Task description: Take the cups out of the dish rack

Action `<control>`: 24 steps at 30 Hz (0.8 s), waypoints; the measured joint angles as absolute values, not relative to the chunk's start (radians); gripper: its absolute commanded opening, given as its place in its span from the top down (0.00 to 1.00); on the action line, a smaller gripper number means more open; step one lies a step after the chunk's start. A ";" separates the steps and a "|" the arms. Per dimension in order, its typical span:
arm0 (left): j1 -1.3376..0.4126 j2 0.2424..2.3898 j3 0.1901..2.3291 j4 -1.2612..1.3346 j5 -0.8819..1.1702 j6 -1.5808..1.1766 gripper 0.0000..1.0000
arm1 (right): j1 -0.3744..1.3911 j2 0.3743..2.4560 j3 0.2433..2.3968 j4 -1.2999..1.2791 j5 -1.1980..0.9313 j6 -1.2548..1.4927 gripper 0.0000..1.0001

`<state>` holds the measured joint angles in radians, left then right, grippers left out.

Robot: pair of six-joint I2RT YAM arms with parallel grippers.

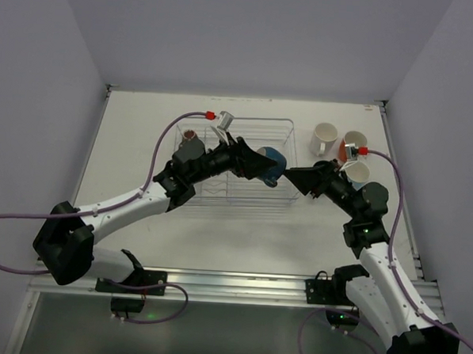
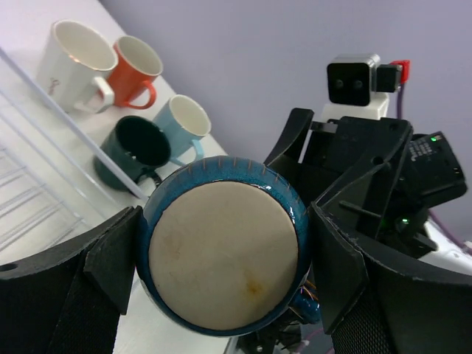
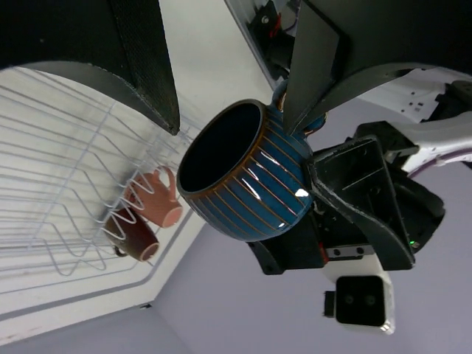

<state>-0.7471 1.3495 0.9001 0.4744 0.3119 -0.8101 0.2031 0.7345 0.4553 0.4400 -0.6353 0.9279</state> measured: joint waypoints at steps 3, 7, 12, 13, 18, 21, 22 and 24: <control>-0.747 1.349 0.882 0.547 0.346 -0.861 0.73 | 0.228 0.760 0.460 0.513 -0.655 0.958 0.39; -0.743 1.349 0.855 0.620 0.372 -0.910 0.73 | 0.269 0.795 0.460 0.587 -0.672 0.992 0.41; -0.740 1.350 0.828 0.682 0.387 -0.950 0.69 | 0.339 0.833 0.472 0.640 -0.674 1.006 0.48; -0.740 1.350 0.823 0.696 0.389 -0.957 0.67 | 0.350 0.840 0.477 0.651 -0.675 1.008 0.51; -0.740 1.355 0.803 0.757 0.393 -0.997 0.53 | 0.378 0.878 0.489 0.722 -0.675 1.018 0.61; -0.739 1.357 0.802 0.771 0.390 -1.013 0.39 | 0.385 0.904 0.490 0.788 -0.678 1.044 0.61; -0.740 1.357 0.801 0.776 0.390 -1.015 0.36 | 0.386 0.915 0.490 0.815 -0.680 1.056 0.62; -0.740 1.357 0.800 0.788 0.390 -1.026 0.28 | 0.388 0.942 0.490 0.872 -0.689 1.081 0.65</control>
